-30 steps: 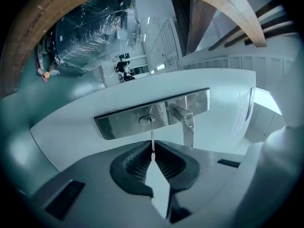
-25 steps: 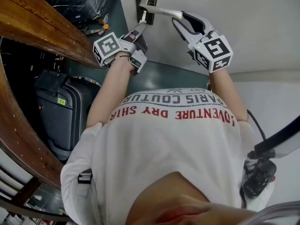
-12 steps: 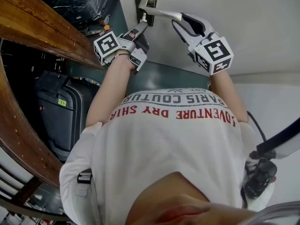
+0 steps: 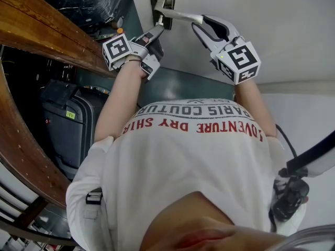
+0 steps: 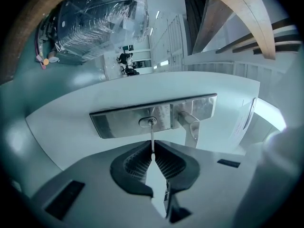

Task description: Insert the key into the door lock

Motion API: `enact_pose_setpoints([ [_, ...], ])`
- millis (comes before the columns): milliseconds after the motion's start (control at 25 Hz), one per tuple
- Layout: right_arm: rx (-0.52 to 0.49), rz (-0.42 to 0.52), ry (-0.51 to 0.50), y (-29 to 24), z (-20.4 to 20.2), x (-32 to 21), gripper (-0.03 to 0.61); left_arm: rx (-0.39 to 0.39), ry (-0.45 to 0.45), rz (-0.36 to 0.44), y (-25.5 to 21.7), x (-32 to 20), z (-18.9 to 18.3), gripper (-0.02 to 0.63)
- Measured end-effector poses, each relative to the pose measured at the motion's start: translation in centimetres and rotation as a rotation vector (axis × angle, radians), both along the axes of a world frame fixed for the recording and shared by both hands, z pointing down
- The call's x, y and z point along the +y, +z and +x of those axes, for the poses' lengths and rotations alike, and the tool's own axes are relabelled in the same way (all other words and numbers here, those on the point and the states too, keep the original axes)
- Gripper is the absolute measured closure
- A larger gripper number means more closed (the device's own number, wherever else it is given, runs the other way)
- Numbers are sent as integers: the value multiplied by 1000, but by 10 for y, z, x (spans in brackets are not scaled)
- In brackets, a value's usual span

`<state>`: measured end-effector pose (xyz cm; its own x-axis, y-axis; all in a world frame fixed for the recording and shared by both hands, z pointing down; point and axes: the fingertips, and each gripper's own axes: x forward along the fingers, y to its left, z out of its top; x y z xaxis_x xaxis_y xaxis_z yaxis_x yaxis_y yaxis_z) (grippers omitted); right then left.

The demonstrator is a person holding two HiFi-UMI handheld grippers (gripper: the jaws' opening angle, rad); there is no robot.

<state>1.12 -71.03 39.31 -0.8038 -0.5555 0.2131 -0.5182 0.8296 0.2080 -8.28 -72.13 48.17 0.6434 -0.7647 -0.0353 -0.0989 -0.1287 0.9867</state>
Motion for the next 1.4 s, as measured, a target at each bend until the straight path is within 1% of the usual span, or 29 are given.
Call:
enact_pose_setpoints([
  [200,-1,2,0,-2,-1,2,451,70,3,-35,-3,2,1,593],
  [320,1,6,1,-3,-1,4,453,74,2,-33,-6,2,-1,594],
  [440,2,8,-1,-3,-1,4,452,102,4,-37,-6,-1,-1,593],
  [840,-1,8,-6,-2,-1,2,453,151,0,-42,-9,-20,1,592],
  [920,1,10,-6,-2,-2,1,453,142,-5,-33,-8,-22,1,592],
  [960,4,11,-5,-2,-2,0,451,125,-5,-23,-9,-22,1,592],
  [1040,8,11,5,-2,-1,0,451,65,-4,12,-10,-23,0,592],
  [1080,8,12,14,-3,1,0,451,15,-1,38,-11,-22,0,591],
  [1160,1,11,44,-4,7,1,451,-131,7,99,-13,-17,-2,584],
  [1280,-5,-14,94,-3,20,8,451,-388,28,179,-13,2,-6,580],
  [1320,-5,-26,106,-2,23,14,451,-499,36,216,-13,12,-8,580],
  [1400,-4,-48,118,-1,25,30,451,-772,52,331,-20,37,-11,580],
])
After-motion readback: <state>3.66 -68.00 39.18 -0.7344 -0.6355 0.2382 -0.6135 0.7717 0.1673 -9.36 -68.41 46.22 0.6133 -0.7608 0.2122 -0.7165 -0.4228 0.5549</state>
